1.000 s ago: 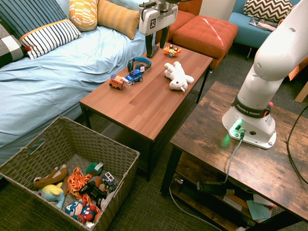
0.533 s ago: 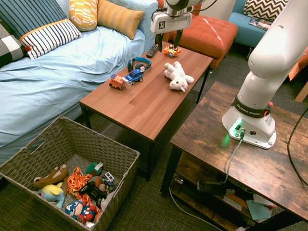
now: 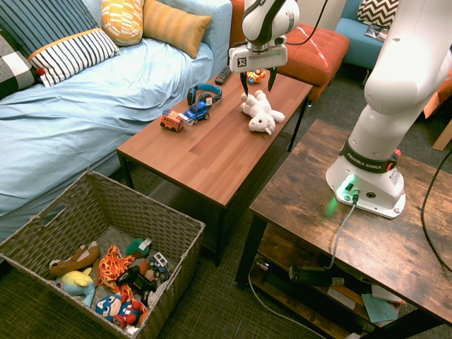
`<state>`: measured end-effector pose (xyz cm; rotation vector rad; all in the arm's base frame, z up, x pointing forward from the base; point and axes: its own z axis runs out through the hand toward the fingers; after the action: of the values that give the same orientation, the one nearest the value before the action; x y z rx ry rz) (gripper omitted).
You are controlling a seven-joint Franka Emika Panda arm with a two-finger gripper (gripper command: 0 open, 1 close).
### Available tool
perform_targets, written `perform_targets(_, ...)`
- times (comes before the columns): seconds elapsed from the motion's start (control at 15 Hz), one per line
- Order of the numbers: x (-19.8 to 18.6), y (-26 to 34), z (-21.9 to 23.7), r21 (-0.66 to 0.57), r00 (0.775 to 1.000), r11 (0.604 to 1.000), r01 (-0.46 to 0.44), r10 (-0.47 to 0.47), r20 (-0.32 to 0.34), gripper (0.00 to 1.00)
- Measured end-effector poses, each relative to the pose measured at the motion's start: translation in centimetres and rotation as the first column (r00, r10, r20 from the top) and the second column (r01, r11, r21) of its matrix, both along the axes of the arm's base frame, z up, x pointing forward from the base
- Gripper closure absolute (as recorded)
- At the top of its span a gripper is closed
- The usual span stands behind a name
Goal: Put the stuffed toy in the basket
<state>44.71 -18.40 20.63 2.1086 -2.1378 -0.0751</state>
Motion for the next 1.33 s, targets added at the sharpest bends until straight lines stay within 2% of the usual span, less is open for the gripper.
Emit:
perform_targets(0.33,-1.3,-0.9,-4.3,0.034,0.995,0.995,0.096,-0.094,-0.041,0.00)
perform_targets(0.87,-1.4,-3.1,-8.8,0.002,0.985,0.985,0.171,-0.171,-0.023,0.00)
perform_targets(0.93,-1.2,-3.1,-9.2,-0.001,0.985,0.985,0.174,-0.174,-0.022,1.00)
perform_targets(1.33,-0.1,-3.4,-10.9,-0.005,0.985,0.985,0.172,-0.172,-0.010,1.00)
